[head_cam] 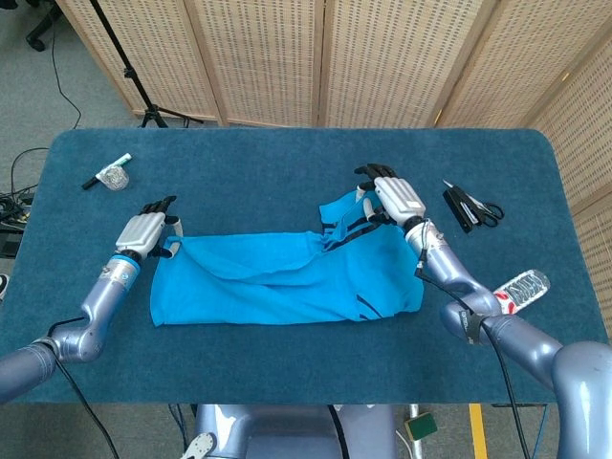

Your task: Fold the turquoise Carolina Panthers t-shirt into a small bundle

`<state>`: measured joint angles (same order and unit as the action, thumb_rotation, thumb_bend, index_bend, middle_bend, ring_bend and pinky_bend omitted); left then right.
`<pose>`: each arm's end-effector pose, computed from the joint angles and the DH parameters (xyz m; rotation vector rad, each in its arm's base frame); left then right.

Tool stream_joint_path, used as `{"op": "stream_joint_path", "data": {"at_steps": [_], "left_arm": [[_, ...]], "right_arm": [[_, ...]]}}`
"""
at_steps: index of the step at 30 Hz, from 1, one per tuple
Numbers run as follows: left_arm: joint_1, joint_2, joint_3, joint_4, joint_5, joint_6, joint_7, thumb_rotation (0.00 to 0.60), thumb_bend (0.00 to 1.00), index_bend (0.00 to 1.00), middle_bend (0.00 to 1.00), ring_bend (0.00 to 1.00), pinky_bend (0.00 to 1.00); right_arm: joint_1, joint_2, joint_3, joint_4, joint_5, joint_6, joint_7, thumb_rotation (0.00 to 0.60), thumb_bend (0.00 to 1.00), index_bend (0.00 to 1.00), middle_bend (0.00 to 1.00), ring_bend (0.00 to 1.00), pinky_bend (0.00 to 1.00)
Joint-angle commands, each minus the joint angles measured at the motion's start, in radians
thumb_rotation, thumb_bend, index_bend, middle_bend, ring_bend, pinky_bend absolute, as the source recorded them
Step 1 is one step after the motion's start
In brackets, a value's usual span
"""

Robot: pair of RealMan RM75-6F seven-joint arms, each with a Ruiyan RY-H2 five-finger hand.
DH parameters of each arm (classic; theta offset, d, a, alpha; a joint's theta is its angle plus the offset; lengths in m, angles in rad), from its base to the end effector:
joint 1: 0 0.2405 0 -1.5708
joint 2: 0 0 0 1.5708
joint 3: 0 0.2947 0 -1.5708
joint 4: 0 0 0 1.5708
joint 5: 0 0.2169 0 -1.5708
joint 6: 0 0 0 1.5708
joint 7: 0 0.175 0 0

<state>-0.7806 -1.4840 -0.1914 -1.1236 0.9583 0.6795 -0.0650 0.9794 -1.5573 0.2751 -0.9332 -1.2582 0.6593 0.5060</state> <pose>-0.2724 0.4721 0.0167 -1.5811 -1.3016 -0.7944 -0.1572 -0.5397 0.0196 1.6796 -1.2774 1.1662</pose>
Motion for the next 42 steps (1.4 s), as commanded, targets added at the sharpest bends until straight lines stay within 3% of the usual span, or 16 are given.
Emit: {"op": "stream_joint_path", "data": {"at_steps": [1, 6, 11, 12, 14, 16, 17, 24, 32, 42], "left_arm": [[-0.008, -0.025, -0.005, 0.038, -0.006, -0.01, 0.004, 0.6, 0.43, 0.8, 0.0, 0.0, 0.0], [-0.021, -0.083, -0.008, 0.128, -0.011, -0.021, 0.017, 0.6, 0.43, 0.79, 0.0, 0.0, 0.0], [-0.023, -0.126, -0.017, 0.187, -0.007, -0.013, 0.019, 0.6, 0.43, 0.61, 0.0, 0.0, 0.0], [-0.024, -0.13, -0.018, 0.197, -0.008, -0.017, 0.022, 0.6, 0.43, 0.54, 0.0, 0.0, 0.0], [-0.026, -0.136, -0.017, 0.212, -0.017, -0.029, 0.036, 0.6, 0.42, 0.32, 0.0, 0.0, 0.0], [-0.027, -0.137, -0.023, 0.215, -0.026, -0.044, 0.035, 0.6, 0.38, 0.05, 0.0, 0.0, 0.0], [-0.026, -0.137, -0.031, 0.213, -0.023, -0.044, 0.021, 0.6, 0.36, 0.01, 0.0, 0.0, 0.0], [-0.01, -0.129, -0.043, 0.211, 0.057, -0.024, -0.068, 0.6, 0.22, 0.0, 0.0, 0.0, 0.0], [0.022, -0.061, -0.054, 0.125, 0.167, 0.059, -0.169, 0.6, 0.21, 0.0, 0.0, 0.0, 0.0], [0.044, 0.009, -0.058, 0.036, 0.172, 0.094, -0.144, 0.6, 0.22, 0.0, 0.0, 0.0, 0.0]], "right_arm": [[0.012, -0.018, 0.006, 0.036, 0.005, -0.02, 0.014, 0.6, 0.61, 0.63, 0.16, 0.0, 0.0], [0.028, -0.044, 0.01, 0.095, 0.007, -0.05, 0.033, 0.6, 0.61, 0.63, 0.16, 0.0, 0.0], [0.035, -0.059, 0.006, 0.133, -0.01, -0.06, 0.061, 0.6, 0.61, 0.63, 0.16, 0.0, 0.0], [0.037, -0.062, 0.006, 0.139, -0.013, -0.062, 0.067, 0.6, 0.61, 0.63, 0.16, 0.0, 0.0], [0.04, -0.065, 0.005, 0.149, -0.018, -0.064, 0.076, 0.6, 0.61, 0.63, 0.16, 0.0, 0.0], [0.042, -0.068, 0.002, 0.159, -0.025, -0.065, 0.082, 0.6, 0.61, 0.63, 0.16, 0.0, 0.0], [0.043, -0.071, 0.001, 0.164, -0.029, -0.065, 0.087, 0.6, 0.61, 0.63, 0.16, 0.0, 0.0], [0.048, -0.088, -0.003, 0.202, -0.035, -0.078, 0.103, 0.6, 0.61, 0.63, 0.16, 0.0, 0.0], [0.073, -0.12, 0.004, 0.273, -0.032, -0.103, 0.104, 0.6, 0.61, 0.63, 0.16, 0.0, 0.0], [0.133, -0.189, 0.041, 0.429, 0.016, -0.163, 0.067, 0.6, 0.61, 0.63, 0.16, 0.0, 0.0]]}}
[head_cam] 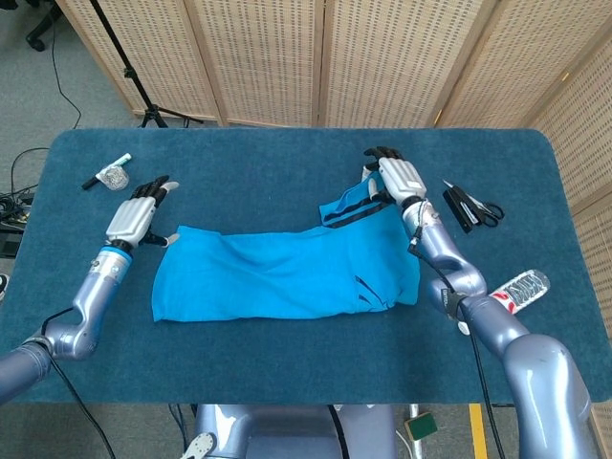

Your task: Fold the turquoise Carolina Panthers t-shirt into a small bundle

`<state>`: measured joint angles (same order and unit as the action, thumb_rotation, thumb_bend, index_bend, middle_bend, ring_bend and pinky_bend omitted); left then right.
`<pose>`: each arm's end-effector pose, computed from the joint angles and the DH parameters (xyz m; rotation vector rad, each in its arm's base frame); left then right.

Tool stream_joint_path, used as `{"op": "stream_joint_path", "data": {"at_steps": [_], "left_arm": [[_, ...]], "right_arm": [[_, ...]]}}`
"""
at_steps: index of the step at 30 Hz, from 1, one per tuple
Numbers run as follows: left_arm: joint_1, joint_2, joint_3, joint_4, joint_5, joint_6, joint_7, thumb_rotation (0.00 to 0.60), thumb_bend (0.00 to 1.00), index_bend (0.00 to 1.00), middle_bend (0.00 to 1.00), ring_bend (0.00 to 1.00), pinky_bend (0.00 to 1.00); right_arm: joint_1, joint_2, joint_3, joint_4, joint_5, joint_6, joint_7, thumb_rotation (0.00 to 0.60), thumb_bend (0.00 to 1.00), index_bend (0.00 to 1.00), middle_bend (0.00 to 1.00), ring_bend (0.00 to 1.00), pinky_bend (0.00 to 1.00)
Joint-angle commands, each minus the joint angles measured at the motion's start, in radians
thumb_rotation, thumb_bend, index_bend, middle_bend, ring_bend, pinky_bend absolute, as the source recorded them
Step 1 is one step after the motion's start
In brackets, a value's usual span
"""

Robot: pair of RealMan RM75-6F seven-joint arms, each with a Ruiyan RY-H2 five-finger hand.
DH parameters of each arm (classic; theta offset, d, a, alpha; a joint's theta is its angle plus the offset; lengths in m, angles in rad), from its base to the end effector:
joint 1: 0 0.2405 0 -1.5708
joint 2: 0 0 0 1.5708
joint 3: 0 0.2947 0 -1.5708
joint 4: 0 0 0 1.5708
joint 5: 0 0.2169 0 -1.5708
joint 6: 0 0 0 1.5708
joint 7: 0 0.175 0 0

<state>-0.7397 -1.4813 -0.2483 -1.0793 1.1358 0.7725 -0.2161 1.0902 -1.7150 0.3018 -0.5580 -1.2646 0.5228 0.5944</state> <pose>-0.2667 0.4810 0.0446 -1.5334 -1.2199 -0.9687 -0.1588 -0.5878 0.0125 1.5792 -1.2615 1.0856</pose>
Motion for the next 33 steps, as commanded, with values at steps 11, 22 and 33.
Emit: {"op": "stream_joint_path", "data": {"at_steps": [11, 22, 33], "left_arm": [[0.009, 0.022, -0.005, -0.028, -0.022, 0.001, 0.024, 0.6, 0.22, 0.0, 0.0, 0.0, 0.0], [0.023, 0.039, 0.001, -0.054, 0.001, 0.021, 0.008, 0.6, 0.22, 0.0, 0.0, 0.0, 0.0], [0.084, 0.132, 0.103, -0.116, 0.213, 0.09, -0.135, 0.6, 0.22, 0.0, 0.0, 0.0, 0.0]], "right_arm": [[0.063, -0.149, 0.028, 0.233, 0.055, -0.071, -0.096, 0.6, 0.0, 0.0, 0.0, 0.0, 0.0], [0.03, -0.1, 0.065, 0.173, 0.081, 0.018, -0.12, 0.6, 0.0, 0.0, 0.0, 0.0, 0.0], [-0.161, 0.147, 0.012, -0.23, 0.04, 0.215, -0.22, 0.6, 0.0, 0.0, 0.0, 0.0, 0.0]]}}
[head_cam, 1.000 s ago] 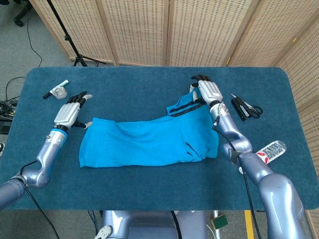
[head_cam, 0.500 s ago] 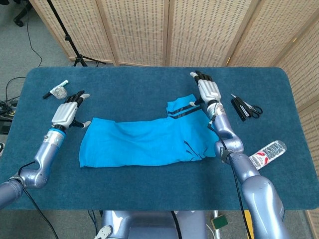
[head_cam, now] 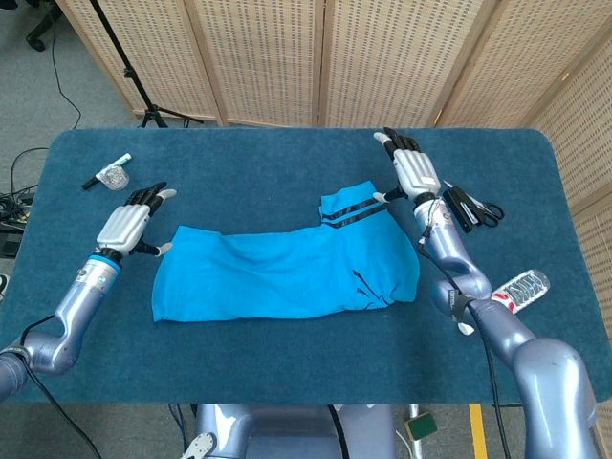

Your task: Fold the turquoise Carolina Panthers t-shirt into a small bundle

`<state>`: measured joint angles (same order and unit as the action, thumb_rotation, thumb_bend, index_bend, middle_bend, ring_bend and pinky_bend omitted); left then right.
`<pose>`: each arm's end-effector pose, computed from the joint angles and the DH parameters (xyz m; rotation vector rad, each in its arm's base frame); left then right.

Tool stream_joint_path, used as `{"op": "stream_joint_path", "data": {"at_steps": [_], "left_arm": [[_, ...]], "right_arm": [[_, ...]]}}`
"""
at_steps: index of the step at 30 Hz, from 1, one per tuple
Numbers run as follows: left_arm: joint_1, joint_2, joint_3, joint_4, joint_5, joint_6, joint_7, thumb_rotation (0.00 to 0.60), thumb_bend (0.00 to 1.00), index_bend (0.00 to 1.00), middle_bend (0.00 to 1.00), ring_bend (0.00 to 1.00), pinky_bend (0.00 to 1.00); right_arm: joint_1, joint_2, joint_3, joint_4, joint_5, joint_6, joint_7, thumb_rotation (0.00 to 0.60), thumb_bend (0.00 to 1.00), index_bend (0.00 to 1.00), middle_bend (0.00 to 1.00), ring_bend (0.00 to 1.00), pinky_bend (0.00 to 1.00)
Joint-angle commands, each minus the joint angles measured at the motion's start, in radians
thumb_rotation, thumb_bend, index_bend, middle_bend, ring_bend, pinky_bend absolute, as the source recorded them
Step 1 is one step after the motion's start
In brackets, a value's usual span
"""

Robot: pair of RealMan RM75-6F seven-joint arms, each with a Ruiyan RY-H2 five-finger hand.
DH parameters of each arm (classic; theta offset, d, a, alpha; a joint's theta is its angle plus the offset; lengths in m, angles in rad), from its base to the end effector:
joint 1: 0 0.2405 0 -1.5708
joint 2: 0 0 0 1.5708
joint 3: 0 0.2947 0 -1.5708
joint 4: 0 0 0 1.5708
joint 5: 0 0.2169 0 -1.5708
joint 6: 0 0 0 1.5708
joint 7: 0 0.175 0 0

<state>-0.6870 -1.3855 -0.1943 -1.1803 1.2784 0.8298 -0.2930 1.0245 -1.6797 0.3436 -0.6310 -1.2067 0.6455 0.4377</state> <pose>-0.2718 0.4537 0.0630 -1.6307 -1.1753 -0.9823 -0.1736 -0.5807 0.0391 1.5112 -1.1440 1.1348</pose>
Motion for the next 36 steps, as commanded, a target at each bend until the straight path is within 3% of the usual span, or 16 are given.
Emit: {"op": "stream_joint_path", "data": {"at_steps": [1, 13, 17, 27, 36], "left_arm": [[0.049, 0.054, 0.073, -0.019, 0.107, 0.053, -0.092, 0.6, 0.22, 0.0, 0.0, 0.0, 0.0], [0.17, 0.114, 0.239, 0.035, 0.331, 0.26, -0.295, 0.6, 0.22, 0.0, 0.0, 0.0, 0.0], [0.202, 0.103, 0.274, 0.061, 0.365, 0.311, -0.317, 0.6, 0.22, 0.0, 0.0, 0.0, 0.0], [0.237, 0.037, 0.314, 0.133, 0.393, 0.343, -0.283, 0.6, 0.22, 0.0, 0.0, 0.0, 0.0], [0.254, -0.013, 0.333, 0.159, 0.407, 0.361, -0.253, 0.6, 0.22, 0.0, 0.0, 0.0, 0.0]], "right_arm": [[-0.134, 0.153, -0.043, -0.225, -0.024, 0.132, -0.088, 0.6, 0.0, 0.0, 0.0, 0.0, 0.0], [-0.404, 0.434, -0.127, -0.666, -0.052, 0.379, -0.189, 0.6, 0.0, 0.0, 0.0, 0.0, 0.0], [-0.497, 0.49, -0.183, -0.683, -0.129, 0.469, -0.105, 0.6, 0.0, 0.0, 0.0, 0.0, 0.0], [-0.646, 0.561, -0.235, -0.742, -0.207, 0.639, 0.011, 0.6, 0.0, 0.0, 0.0, 0.0, 0.0], [-0.737, 0.568, -0.254, -0.784, -0.252, 0.766, -0.023, 0.6, 0.0, 0.0, 0.0, 0.0, 0.0]]}}
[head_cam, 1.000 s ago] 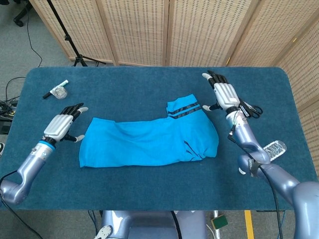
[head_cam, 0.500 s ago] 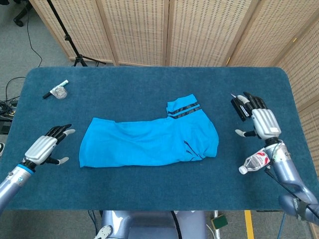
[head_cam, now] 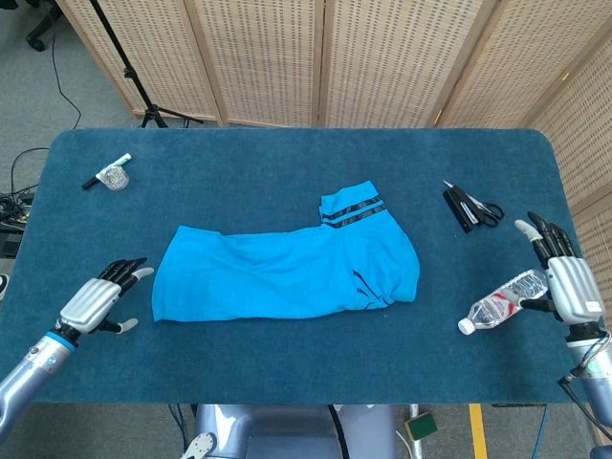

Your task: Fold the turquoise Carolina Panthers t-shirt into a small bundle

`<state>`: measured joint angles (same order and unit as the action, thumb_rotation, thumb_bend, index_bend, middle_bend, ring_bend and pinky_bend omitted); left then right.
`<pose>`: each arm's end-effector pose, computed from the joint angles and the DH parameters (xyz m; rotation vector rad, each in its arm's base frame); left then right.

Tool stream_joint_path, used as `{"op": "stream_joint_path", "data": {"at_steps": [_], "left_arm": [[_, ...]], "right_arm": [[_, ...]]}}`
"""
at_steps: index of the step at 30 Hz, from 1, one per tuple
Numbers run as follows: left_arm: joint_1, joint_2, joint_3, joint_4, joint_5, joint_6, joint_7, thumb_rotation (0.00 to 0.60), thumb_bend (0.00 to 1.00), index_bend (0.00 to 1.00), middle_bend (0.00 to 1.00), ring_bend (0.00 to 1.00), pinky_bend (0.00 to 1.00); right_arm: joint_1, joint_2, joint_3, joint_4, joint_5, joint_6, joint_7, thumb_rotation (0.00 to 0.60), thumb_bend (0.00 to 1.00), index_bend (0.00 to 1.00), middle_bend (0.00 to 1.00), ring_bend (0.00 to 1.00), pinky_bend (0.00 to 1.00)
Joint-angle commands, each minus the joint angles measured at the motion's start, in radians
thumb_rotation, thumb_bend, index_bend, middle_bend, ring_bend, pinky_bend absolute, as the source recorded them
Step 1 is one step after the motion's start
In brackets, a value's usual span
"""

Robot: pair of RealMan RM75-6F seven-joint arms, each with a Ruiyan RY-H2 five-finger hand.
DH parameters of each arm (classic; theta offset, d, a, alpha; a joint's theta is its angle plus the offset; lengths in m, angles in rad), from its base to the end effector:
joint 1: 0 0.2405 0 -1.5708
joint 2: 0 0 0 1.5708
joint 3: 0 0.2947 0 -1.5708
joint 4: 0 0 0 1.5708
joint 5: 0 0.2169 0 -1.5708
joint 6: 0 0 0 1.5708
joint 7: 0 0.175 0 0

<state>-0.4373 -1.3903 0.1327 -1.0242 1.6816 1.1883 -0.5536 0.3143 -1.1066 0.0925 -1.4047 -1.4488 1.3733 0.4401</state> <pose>-0.3698 0.3129 0.0518 -1.8706 -1.1421 -0.9197 -0.3409 -0.3129 0.1968 1.3848 -1.0066 1.1840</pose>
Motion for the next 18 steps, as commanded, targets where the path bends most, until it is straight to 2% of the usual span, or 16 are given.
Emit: {"op": "stream_joint_path", "data": {"at_steps": [1, 9, 18], "left_arm": [[0.006, -0.011, 0.007, 0.005, 0.004, 0.003, 0.011, 0.6, 0.22, 0.0, 0.0, 0.0, 0.0], [0.015, -0.056, 0.011, 0.017, -0.001, -0.003, 0.047, 0.6, 0.23, 0.0, 0.0, 0.0, 0.0], [0.003, -0.113, -0.002, 0.034, -0.009, -0.017, 0.077, 0.6, 0.25, 0.0, 0.0, 0.0, 0.0]], "right_arm": [[-0.033, -0.009, -0.003, -0.011, -0.012, 0.048, -0.032, 0.6, 0.0, 0.0, 0.0, 0.0, 0.0], [-0.064, -0.007, -0.002, -0.024, -0.053, 0.106, -0.028, 0.6, 0.0, 0.0, 0.0, 0.0, 0.0], [-0.072, 0.002, 0.007, -0.023, -0.061, 0.105, -0.001, 0.6, 0.0, 0.0, 0.0, 0.0, 0.0]]}}
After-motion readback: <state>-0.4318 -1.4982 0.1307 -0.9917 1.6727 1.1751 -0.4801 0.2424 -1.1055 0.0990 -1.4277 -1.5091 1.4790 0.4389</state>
